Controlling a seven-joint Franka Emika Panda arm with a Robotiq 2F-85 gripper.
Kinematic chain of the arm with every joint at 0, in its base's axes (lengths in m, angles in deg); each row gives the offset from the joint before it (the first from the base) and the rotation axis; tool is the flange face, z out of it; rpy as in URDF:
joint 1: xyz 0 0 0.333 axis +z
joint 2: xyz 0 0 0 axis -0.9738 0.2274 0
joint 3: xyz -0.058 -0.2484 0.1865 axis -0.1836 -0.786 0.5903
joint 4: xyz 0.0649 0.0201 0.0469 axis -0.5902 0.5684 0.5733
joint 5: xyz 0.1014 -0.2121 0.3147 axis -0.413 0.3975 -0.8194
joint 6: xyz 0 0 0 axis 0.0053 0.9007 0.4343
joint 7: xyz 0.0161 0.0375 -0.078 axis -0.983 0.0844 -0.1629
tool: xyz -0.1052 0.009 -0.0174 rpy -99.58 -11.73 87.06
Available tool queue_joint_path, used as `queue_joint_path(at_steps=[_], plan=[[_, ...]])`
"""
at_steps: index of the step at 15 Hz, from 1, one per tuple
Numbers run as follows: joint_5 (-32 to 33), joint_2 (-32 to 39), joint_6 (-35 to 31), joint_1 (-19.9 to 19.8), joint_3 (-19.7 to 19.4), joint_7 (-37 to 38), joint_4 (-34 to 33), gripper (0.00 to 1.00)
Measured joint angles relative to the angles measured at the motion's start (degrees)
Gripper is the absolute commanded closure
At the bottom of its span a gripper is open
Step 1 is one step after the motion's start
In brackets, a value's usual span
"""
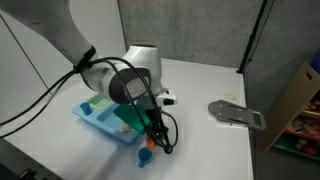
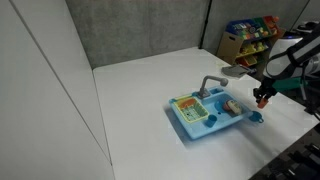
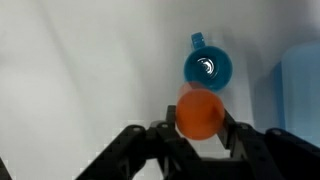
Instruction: Move the orange cup to the right side of the blue cup
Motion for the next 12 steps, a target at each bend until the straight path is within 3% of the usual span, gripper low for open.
queue_joint_path(at_steps=[12], plan=[[3.02, -0.15, -4.49, -0.03, 0.05, -6.09, 7.13, 0.83]])
